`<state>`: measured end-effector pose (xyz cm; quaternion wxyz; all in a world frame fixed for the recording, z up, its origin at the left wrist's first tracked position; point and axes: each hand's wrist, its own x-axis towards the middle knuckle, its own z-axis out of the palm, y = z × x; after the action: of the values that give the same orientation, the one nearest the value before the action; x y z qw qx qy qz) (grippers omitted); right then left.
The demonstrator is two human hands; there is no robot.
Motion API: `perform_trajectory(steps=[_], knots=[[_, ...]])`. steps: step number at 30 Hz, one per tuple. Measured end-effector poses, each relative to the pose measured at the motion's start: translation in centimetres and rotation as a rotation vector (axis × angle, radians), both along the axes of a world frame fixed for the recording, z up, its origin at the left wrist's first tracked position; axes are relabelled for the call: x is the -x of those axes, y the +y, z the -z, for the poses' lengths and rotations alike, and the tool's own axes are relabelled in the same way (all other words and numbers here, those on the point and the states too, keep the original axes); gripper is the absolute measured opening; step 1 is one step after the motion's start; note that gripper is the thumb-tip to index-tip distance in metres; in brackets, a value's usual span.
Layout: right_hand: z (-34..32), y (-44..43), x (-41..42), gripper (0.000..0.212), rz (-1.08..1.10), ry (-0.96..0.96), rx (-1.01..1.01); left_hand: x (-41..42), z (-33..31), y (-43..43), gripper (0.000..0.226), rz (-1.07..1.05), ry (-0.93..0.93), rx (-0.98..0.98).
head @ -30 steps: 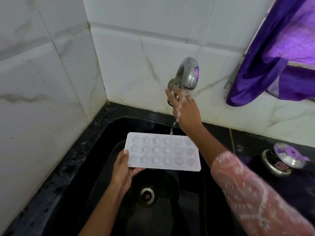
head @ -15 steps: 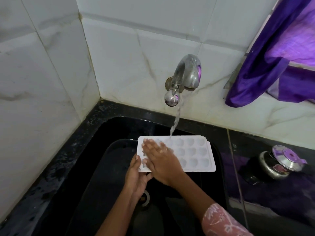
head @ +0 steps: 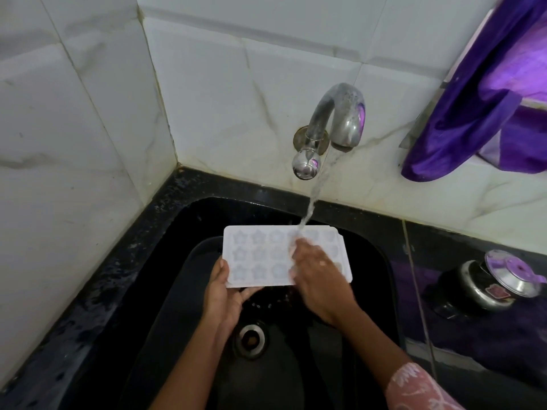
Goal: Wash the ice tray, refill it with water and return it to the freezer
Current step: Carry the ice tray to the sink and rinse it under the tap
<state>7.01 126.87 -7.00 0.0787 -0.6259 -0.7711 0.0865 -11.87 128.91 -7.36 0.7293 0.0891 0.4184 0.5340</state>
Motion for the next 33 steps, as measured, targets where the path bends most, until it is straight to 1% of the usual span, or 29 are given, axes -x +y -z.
perform_trajectory(steps=[2,3,5,6,7,9,10,11,13,16,19,21,23,24,25,26,28,29,30,31,32,33], knots=[[0.2,0.3,-2.4,0.08,0.202,-0.064,-0.049,0.4,-0.2,0.1,0.029,0.01,0.029,-0.018],[0.1,0.4,-2.6,0.082,0.258,-0.095,-0.068,0.4,-0.3,0.0,0.029,0.016,0.029,-0.022],[-0.5,0.7,-1.0,0.082,0.313,-0.066,-0.115,-0.2,-0.6,-0.2,0.028,0.021,0.026,-0.012],[-0.6,0.7,0.3,0.081,0.281,-0.033,-0.087,-0.5,-0.6,-0.2,0.027,0.023,0.025,-0.003],[-0.7,0.4,1.8,0.078,0.194,0.006,-0.058,-0.9,-0.7,-0.2,0.026,0.031,0.022,0.001],[-0.9,-0.1,4.9,0.076,0.015,0.011,-0.005,-1.2,-1.1,0.0,0.024,0.057,0.041,-0.005],[-1.1,-0.4,5.8,0.075,-0.042,-0.014,0.01,-1.1,-1.2,0.2,0.023,0.062,0.059,-0.012],[-0.9,-0.8,5.9,0.069,-0.1,-0.064,-0.007,-0.8,-1.2,0.4,0.024,0.063,0.072,-0.014],[-0.9,-1.5,4.7,0.05,-0.204,-0.158,-0.075,0.1,-1.1,0.7,0.025,0.056,0.083,0.006],[-1.8,-2.0,0.9,0.057,-0.204,-0.22,-0.163,1.5,-0.9,1.0,0.025,0.034,0.118,0.058],[-3.3,-2.1,-1.3,0.044,-0.136,-0.254,-0.301,1.8,-1.1,1.0,0.023,0.078,0.129,0.074],[-4.7,-1.4,-1.4,0.036,-0.069,-0.188,-0.339,1.4,-1.2,0.9,0.031,0.189,0.241,0.078],[-6.5,-0.1,-1.3,0.033,-0.031,-0.162,-0.329,0.9,-1.3,0.9,0.047,0.293,0.413,0.064],[-7.3,0.6,-1.4,0.033,-0.034,-0.159,-0.302,0.8,-1.5,0.9,0.055,0.308,0.434,0.041],[-8.1,1.4,-1.6,0.032,-0.029,-0.115,-0.214,0.9,-1.6,0.8,0.06,0.313,0.403,0.0],[-9.0,2.2,-1.8,0.028,-0.002,-0.04,-0.121,1.2,-1.8,0.6,0.061,0.321,0.376,-0.059],[-9.8,3.6,-2.2,0.021,0.102,0.154,0.045,1.8,-1.9,0.4,0.047,0.339,0.405,-0.214],[-9.8,4.2,-2.3,0.019,0.157,0.215,0.069,2.0,-1.9,0.3,0.038,0.335,0.42,-0.271],[-9.4,4.6,-2.3,0.017,0.218,0.265,0.034,2.2,-1.9,0.2,0.03,0.332,0.424,-0.298],[-8.9,4.8,-2.1,0.015,0.278,0.294,-0.059,2.2,-1.9,0.2,0.025,0.326,0.438,-0.31],[-8.3,4.8,-1.6,0.015,0.337,0.328,-0.152,2.1,-2.0,0.2,0.023,0.312,0.448,-0.31],[-7.4,4.7,-0.9,0.019,0.376,0.372,-0.199,1.7,-2.2,0.3,0.023,0.302,0.463,-0.297]])
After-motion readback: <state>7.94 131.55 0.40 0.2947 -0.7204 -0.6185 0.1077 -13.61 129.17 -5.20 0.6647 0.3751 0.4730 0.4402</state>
